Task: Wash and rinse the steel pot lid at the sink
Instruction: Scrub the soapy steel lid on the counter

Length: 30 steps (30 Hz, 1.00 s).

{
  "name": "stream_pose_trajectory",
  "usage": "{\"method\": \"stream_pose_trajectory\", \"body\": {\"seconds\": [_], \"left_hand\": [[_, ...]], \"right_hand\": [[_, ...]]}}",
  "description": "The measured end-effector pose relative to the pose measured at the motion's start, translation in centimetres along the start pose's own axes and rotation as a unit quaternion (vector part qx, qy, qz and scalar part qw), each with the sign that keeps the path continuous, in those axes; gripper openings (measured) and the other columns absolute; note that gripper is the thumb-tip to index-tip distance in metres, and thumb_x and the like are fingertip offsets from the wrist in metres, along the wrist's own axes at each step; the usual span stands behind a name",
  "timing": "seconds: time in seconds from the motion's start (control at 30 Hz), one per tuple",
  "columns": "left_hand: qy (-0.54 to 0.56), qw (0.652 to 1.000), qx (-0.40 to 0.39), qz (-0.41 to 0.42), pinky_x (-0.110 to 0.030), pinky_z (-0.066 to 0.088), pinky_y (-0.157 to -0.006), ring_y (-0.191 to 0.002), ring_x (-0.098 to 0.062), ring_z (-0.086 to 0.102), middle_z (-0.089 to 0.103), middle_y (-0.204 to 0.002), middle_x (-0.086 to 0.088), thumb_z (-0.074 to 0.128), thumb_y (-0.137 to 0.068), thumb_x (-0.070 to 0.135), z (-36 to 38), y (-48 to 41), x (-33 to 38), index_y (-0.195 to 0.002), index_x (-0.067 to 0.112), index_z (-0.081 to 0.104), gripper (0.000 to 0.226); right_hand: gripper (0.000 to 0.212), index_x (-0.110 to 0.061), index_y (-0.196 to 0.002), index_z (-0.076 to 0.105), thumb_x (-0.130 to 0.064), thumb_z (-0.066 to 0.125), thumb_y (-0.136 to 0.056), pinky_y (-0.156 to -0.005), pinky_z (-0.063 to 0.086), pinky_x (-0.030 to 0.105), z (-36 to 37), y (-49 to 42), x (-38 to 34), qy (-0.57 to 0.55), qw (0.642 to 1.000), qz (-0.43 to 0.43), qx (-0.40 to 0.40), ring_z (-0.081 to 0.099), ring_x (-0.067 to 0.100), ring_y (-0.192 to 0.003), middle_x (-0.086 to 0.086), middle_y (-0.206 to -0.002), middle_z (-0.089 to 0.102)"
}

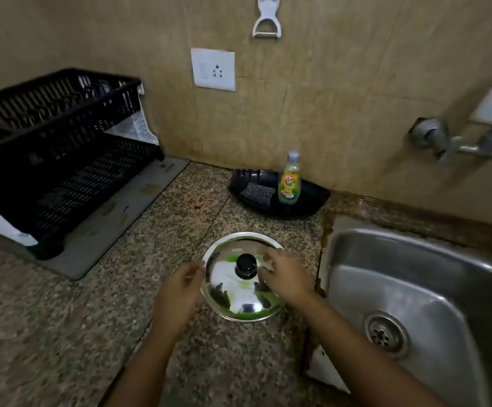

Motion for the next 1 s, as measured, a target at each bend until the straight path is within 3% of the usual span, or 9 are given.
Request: {"method": "stream_pose_trajectory", "body": {"seconds": [0.17, 0.27, 0.37, 0.5, 0.63, 0.77, 0.83, 0.93, 1.0], "left_hand": [[0.008, 1.0, -0.01, -0.001, -0.029, 0.05, -0.078, -0.094, -0.01, 0.065, 0.07, -0.101, 0.008, 0.055, -0.094, 0.028, -0.6, -2.1, -0.5, -0.109, 0.022, 0.069, 0.021], [0.006, 1.0, -0.006, -0.017, -0.029, 0.05, -0.081, -0.095, -0.007, 0.063, 0.069, -0.105, 0.008, 0.055, -0.093, 0.032, -0.9, -2.9, -0.8, -0.113, 0.023, 0.068, 0.025], [0.011, 1.0, 0.003, -0.02, -0.029, 0.05, -0.082, -0.097, -0.008, 0.064, 0.07, -0.107, 0.007, 0.056, -0.093, 0.03, -0.9, -3.2, -1.6, -0.114, 0.023, 0.068, 0.025], [0.045, 0.998, 0.029, -0.027, -0.029, 0.047, -0.086, -0.102, -0.013, 0.062, 0.067, -0.113, 0.002, 0.055, -0.094, 0.024, -0.8, -3.4, -1.2, -0.119, 0.018, 0.065, 0.027], [0.079, 0.993, 0.083, -0.004, -0.033, 0.048, -0.09, -0.107, -0.016, 0.06, 0.064, -0.118, 0.002, 0.056, -0.094, 0.027, -0.7, -3.0, -0.2, -0.122, 0.02, 0.06, 0.03], [0.137, 0.983, 0.123, -0.007, -0.029, 0.047, -0.085, -0.107, -0.014, 0.058, 0.057, -0.121, 0.003, 0.048, -0.097, 0.032, 0.0, -1.5, 1.8, -0.131, 0.02, 0.052, 0.036], [0.171, 0.98, 0.098, -0.024, -0.032, 0.049, -0.087, -0.108, -0.017, 0.059, 0.06, -0.122, -0.001, 0.045, -0.099, 0.032, 1.1, -1.1, 2.8, -0.131, 0.017, 0.053, 0.036], [0.218, 0.972, 0.023, -0.089, -0.043, 0.051, -0.093, -0.103, -0.023, 0.064, 0.068, -0.114, -0.007, 0.046, -0.097, 0.037, 3.9, -0.4, 4.2, -0.114, 0.019, 0.063, 0.03], [0.258, 0.957, -0.011, -0.131, -0.04, 0.055, -0.08, -0.092, -0.024, 0.066, 0.071, -0.098, -0.004, 0.048, -0.097, 0.034, 6.2, 0.4, 5.4, -0.099, 0.02, 0.068, 0.025]], "right_hand": [[0.054, -0.028, -0.137, 0.045, -0.045, 0.055, -0.087, -0.095, 0.046, 0.039, 2.7, -1.8, -2.6, 0.073, 0.996, -0.032, -0.029, 0.048, 0.027, -0.122, 0.003, -0.135, 0.051], [0.044, -0.027, -0.131, 0.053, -0.038, 0.059, -0.089, -0.092, 0.044, 0.039, 3.2, -2.4, -3.5, 0.102, 0.993, -0.052, -0.041, 0.046, 0.028, -0.12, 0.005, -0.131, 0.051], [0.034, -0.025, -0.122, 0.062, -0.027, 0.063, -0.088, -0.092, 0.043, 0.038, 3.5, -2.6, -3.8, 0.042, 0.997, -0.05, -0.028, 0.047, 0.028, -0.116, 0.005, -0.122, 0.056], [0.032, -0.026, -0.116, 0.065, -0.029, 0.067, -0.084, -0.094, 0.037, 0.033, 3.7, -2.2, -3.3, 0.014, 0.998, -0.061, -0.019, 0.047, 0.027, -0.116, 0.003, -0.119, 0.059], [0.035, -0.029, -0.116, 0.067, -0.025, 0.07, -0.081, -0.083, 0.025, 0.02, 1.9, -1.5, -4.0, -0.02, 0.992, -0.116, 0.051, 0.046, 0.021, -0.11, -0.001, -0.115, 0.061], [0.034, -0.031, -0.111, 0.069, -0.024, 0.074, -0.078, -0.087, 0.036, 0.023, -0.8, -0.6, -3.9, -0.083, 0.983, -0.134, 0.097, 0.049, 0.017, -0.106, -0.007, -0.11, 0.062], [0.032, -0.032, -0.108, 0.069, -0.027, 0.074, -0.078, -0.089, 0.04, 0.028, -1.9, 0.2, -2.8, -0.106, 0.98, -0.13, 0.112, 0.05, 0.016, -0.105, -0.01, -0.108, 0.061], [0.029, -0.033, -0.104, 0.069, -0.029, 0.074, -0.076, -0.09, 0.044, 0.034, -3.6, 1.6, -0.3, -0.126, 0.976, -0.105, 0.143, 0.052, 0.016, -0.103, -0.011, -0.107, 0.062], [0.028, -0.032, -0.102, 0.069, -0.029, 0.075, -0.075, -0.088, 0.046, 0.036, -4.8, 2.5, 1.6, -0.13, 0.975, -0.082, 0.163, 0.054, 0.017, -0.102, -0.01, -0.107, 0.063]]}}
Point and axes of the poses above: each hand's wrist, its own y-axis away from the middle knuckle, its own z-axis out of the palm, x = y × z, the point moved 2 cm from there along -y, towards the middle knuckle
